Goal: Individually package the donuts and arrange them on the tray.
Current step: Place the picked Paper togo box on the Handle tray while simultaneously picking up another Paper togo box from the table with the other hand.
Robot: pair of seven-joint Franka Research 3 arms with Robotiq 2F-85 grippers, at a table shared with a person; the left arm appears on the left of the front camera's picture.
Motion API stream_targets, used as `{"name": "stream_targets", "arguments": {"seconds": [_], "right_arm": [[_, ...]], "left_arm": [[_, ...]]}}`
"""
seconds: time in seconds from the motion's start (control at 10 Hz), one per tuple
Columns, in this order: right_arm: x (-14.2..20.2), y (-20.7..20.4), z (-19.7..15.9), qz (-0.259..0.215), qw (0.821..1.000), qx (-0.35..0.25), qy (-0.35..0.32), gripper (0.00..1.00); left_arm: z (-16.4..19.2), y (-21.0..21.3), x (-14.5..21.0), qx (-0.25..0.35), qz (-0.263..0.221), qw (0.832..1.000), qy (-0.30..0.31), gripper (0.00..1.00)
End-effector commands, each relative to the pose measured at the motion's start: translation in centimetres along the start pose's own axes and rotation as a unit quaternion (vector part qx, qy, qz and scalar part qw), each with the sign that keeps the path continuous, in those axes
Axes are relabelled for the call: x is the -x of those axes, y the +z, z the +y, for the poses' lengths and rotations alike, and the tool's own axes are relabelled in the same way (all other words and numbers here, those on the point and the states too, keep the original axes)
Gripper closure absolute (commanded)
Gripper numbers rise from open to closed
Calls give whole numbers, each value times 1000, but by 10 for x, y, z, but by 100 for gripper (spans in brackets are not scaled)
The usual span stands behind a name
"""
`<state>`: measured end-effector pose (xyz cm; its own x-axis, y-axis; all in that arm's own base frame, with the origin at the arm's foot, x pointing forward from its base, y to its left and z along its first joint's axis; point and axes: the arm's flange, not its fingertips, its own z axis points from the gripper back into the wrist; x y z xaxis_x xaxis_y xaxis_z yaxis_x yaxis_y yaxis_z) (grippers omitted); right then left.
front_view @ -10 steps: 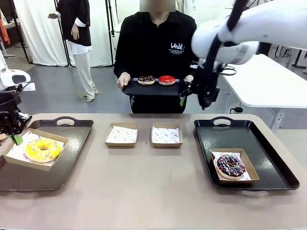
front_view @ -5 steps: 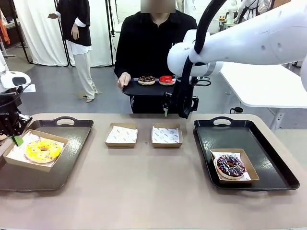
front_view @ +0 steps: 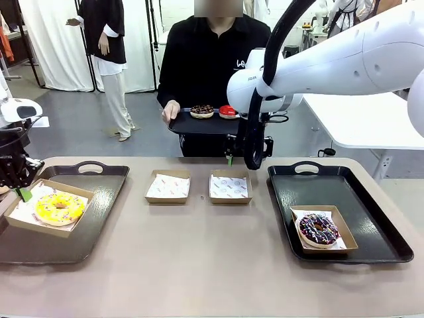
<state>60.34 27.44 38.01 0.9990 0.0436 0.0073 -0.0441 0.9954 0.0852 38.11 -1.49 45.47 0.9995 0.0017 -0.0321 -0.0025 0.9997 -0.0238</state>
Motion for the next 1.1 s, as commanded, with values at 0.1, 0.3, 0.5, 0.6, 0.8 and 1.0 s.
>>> {"name": "stream_targets", "arguments": {"seconds": [0.1, 0.3, 0.5, 0.6, 0.8, 1.0], "right_arm": [[-4, -2, 1, 12, 1000, -5, -5, 0], [-4, -2, 1, 12, 1000, -5, -5, 0], [3, -10, 0, -11, 999, 22, -22, 0], [6, -17, 1, -22, 998, 35, -44, 0], [14, -25, 0, -40, 998, 32, -36, 0], [22, -35, -1, -39, 998, 33, -36, 0]], "left_arm": [[-1, 4, 1, 0, 1, 1000, 2, 99], [-1, 4, 1, 0, 1, 1000, 2, 99], [0, 0, 0, 0, 0, 1000, 0, 99], [-2, -5, 0, -7, -8, 1000, -2, 99], [0, -15, -2, -4, -14, 1000, 21, 99], [4, -22, -5, 0, -18, 999, 33, 99]]}}
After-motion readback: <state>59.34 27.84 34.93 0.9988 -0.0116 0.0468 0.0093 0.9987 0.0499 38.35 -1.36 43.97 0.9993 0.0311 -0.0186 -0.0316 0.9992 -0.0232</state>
